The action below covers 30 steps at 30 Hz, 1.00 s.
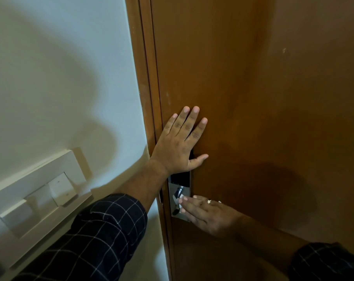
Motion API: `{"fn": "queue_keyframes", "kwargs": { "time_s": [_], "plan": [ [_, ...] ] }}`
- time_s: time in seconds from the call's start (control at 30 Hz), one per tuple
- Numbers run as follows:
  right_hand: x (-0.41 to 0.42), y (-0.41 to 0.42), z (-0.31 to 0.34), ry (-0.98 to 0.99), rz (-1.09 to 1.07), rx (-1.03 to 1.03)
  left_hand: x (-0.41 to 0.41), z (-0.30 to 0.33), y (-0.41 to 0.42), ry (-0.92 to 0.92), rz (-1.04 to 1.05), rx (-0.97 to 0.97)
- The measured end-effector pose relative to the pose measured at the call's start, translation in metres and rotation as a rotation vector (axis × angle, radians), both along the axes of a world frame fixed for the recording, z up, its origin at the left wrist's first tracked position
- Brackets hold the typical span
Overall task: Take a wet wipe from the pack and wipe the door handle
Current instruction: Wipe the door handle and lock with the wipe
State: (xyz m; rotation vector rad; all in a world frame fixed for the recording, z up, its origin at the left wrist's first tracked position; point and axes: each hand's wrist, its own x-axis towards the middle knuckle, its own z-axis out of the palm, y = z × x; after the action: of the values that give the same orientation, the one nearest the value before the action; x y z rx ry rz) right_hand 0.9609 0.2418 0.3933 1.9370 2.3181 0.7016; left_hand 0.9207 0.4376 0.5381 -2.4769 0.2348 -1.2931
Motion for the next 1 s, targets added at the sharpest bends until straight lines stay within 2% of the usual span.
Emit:
{"fn": "queue_keyframes", "kwargs": {
  "time_s": [0.17, 0.27, 0.37, 0.6, 0.8, 1.0],
  "plan": [
    [-0.012, 0.024, 0.012, -0.033, 0.026, 0.119, 0.0, -0.001, 0.0, -0.016, 0.011, 0.006],
    [-0.004, 0.015, 0.001, 0.03, 0.005, 0.1, 0.0, 0.0, 0.001, -0.009, 0.017, 0.016],
    [0.014, -0.003, -0.002, -0.02, 0.023, 0.097, -0.001, 0.002, -0.001, 0.002, 0.025, 0.02],
    [0.005, 0.03, 0.008, -0.164, 0.253, 0.197, -0.002, 0.001, -0.003, -0.007, 0.023, 0.017],
    [0.01, 0.016, 0.009, -0.181, 0.203, 0.182, -0.003, 0.001, -0.004, 0.005, 0.043, 0.026],
    [0.012, 0.021, 0.021, -0.202, 0.284, 0.133, -0.003, 0.004, -0.006, 0.013, 0.068, 0.057]
  ]
}}
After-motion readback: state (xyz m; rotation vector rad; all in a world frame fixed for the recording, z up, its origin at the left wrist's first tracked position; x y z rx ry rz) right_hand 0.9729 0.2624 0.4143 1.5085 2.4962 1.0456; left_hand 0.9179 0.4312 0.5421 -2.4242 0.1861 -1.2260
